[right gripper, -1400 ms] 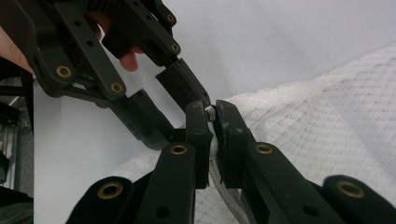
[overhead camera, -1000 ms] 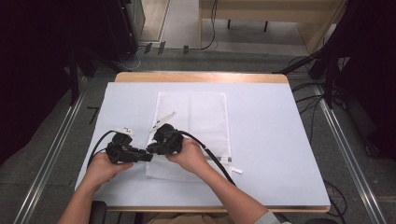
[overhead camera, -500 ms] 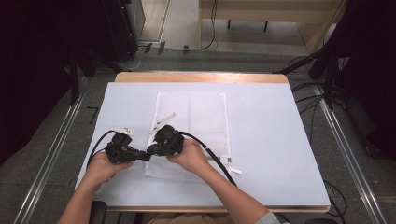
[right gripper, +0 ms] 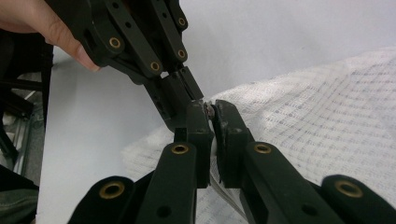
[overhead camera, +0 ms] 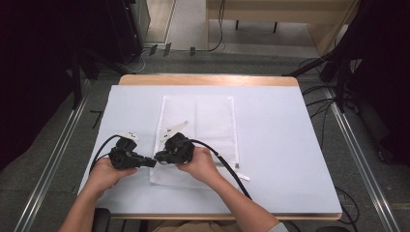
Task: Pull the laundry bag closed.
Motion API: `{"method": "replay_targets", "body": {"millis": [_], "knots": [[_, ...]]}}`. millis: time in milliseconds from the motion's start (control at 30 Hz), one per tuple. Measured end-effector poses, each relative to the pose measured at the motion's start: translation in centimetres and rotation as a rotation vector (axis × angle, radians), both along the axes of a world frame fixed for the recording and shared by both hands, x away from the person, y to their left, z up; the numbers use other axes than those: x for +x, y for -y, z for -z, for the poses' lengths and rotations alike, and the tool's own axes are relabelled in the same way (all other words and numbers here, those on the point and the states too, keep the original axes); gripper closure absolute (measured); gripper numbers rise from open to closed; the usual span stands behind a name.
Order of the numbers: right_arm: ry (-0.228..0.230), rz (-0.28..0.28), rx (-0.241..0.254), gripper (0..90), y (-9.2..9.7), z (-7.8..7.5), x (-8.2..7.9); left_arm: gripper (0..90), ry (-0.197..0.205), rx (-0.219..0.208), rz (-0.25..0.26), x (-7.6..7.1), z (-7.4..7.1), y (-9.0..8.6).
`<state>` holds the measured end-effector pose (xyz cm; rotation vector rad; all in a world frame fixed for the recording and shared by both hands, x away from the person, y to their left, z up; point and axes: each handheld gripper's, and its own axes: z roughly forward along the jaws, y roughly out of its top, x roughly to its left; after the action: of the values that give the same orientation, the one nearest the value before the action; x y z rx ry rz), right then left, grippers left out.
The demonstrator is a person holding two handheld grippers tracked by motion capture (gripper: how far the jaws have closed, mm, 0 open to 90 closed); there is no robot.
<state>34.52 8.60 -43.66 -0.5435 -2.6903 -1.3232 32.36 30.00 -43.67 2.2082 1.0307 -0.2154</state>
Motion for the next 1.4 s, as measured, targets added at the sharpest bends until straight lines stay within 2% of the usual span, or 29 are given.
{"method": "replay_targets", "body": {"millis": [100, 167, 233, 433, 633, 800, 967, 1200, 1267, 1367, 1400], "knots": [[0.005, -0.002, -0.004, 87.2, 0.1, 0.0, 0.0, 89.3, 0.006, 0.006, -0.002, 0.0, 0.0, 0.0], [-0.018, 0.003, -0.001, 87.2, 0.2, 0.2, 0.1, 89.0, -0.011, 0.003, 0.011, 0.1, 0.2, 0.0], [-0.015, 0.0, -0.001, 87.2, 0.1, 0.2, 0.1, 87.9, -0.02, 0.004, 0.013, 0.1, 0.2, 0.0], [0.0, -0.006, -0.01, 87.2, 0.0, -0.2, 0.0, 80.8, -0.002, 0.001, 0.016, 0.2, 0.4, 0.2], [0.017, -0.028, -0.023, 87.2, -0.2, -0.4, 0.0, 78.8, -0.004, 0.011, 0.031, 0.3, 0.5, 0.4], [0.018, -0.045, -0.03, 87.2, -0.6, -0.4, -0.2, 79.9, -0.008, 0.017, 0.038, 0.2, 0.6, 0.5], [0.015, -0.054, -0.037, 87.3, -0.8, -0.4, -0.3, 86.7, -0.021, 0.02, 0.048, 0.2, 0.7, 0.6], [0.008, -0.059, -0.027, 87.4, -0.5, -0.3, -0.2, 88.5, -0.037, 0.01, 0.036, 0.2, 0.4, 0.5], [0.017, -0.051, 0.001, 87.5, -0.3, -0.1, -0.2, 88.7, -0.039, 0.0, 0.031, 0.2, 0.3, 0.3], [0.023, -0.047, 0.013, 87.5, -0.1, 0.0, -0.2, 88.8, -0.007, 0.013, 0.032, 0.2, 0.0, 0.4], [0.019, -0.039, 0.034, 87.4, 0.2, 0.0, -0.1, 88.9, 0.006, 0.014, 0.035, 0.2, -0.2, 0.5]]}}
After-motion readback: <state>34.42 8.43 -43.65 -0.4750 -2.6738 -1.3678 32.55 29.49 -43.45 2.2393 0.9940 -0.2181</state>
